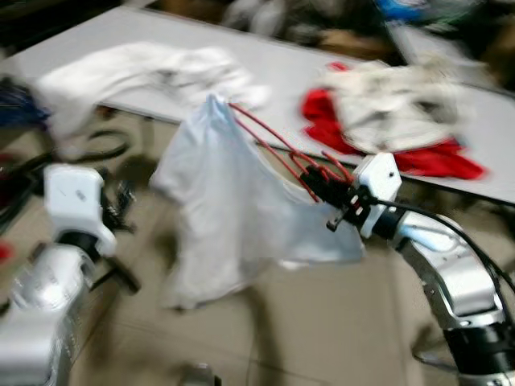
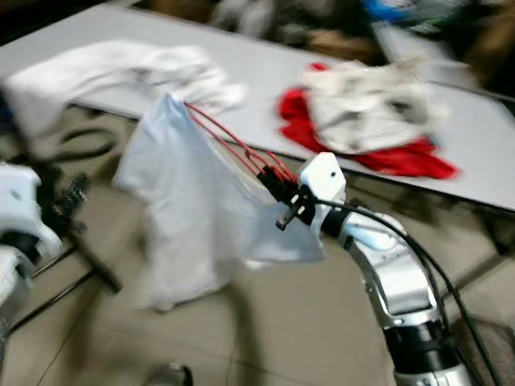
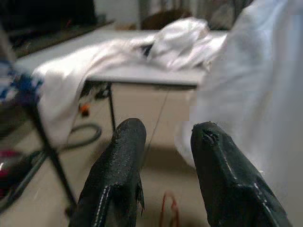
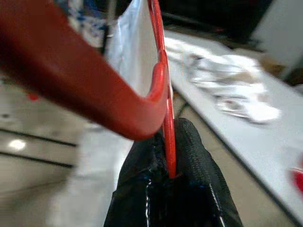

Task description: Hang hanger

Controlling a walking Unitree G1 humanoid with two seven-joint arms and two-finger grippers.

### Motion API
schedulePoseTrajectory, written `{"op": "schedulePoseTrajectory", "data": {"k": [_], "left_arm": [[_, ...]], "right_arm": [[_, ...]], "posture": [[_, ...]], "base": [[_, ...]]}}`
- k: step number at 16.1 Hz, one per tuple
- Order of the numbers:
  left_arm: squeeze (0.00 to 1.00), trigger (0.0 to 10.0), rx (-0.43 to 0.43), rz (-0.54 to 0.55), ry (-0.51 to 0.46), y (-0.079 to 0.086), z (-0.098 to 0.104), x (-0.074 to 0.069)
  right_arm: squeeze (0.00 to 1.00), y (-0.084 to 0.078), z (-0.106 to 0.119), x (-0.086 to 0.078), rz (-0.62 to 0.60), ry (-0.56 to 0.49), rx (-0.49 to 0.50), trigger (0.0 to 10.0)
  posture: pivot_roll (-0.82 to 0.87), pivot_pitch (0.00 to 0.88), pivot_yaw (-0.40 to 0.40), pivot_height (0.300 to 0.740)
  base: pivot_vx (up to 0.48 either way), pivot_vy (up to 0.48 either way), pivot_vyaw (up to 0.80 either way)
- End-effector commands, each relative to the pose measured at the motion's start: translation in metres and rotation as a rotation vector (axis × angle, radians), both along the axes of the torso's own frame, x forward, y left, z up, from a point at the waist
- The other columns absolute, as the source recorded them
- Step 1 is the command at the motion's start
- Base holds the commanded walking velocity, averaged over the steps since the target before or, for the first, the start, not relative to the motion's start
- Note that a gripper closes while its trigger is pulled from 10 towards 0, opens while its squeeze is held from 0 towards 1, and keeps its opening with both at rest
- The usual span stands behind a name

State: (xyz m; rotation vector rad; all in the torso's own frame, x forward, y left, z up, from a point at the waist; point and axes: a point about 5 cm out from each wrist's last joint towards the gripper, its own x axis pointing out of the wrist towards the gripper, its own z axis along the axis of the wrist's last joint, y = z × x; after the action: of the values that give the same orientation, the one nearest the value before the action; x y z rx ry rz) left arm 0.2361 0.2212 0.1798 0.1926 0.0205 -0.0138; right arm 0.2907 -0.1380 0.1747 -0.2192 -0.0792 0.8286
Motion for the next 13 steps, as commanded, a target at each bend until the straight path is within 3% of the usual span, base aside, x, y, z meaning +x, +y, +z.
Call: {"op": "schedulePoseTrajectory", "data": {"k": [1, 4, 6, 8, 13], "left_arm": [[0.00, 10.0, 0.008, -0.002, 0.000, -0.005, 0.003, -0.004], [0.00, 10.0, 0.041, -0.064, -0.015, -0.016, 0.012, -0.001], [0.00, 10.0, 0.046, -0.187, -0.018, -0.030, 0.013, 0.016], [0.00, 10.0, 0.079, -0.176, 0.012, -0.036, -0.001, 0.028], [0.00, 10.0, 0.012, -0.181, 0.032, -0.047, -0.006, 0.027]], "right_arm": [[0.00, 0.004, -0.001, -0.003, 0.024, -0.002, 0.002, 10.0], [0.00, -0.002, -0.002, -0.002, 0.035, 0.013, -0.001, 10.0], [0.00, -0.008, 0.005, 0.001, 0.031, -0.004, -0.038, 10.0], [0.00, -0.011, 0.004, 0.001, -0.009, -0.009, -0.059, 10.0], [0.00, -0.008, 0.001, -0.010, -0.050, -0.003, 0.006, 10.0]], "posture": [[0.14, 0.080, -0.146, 0.740], [0.13, 0.062, -0.125, 0.740], [0.07, 0.075, -0.103, 0.740], [0.05, 0.062, -0.085, 0.740], [0.02, 0.036, -0.046, 0.740]], "base": [[0.000, 0.000, 0.80], [0.000, 0.000, 0.80], [0.000, 0.000, 0.80], [0.000, 0.000, 0.80], [0.000, 0.000, 0.80]]}}
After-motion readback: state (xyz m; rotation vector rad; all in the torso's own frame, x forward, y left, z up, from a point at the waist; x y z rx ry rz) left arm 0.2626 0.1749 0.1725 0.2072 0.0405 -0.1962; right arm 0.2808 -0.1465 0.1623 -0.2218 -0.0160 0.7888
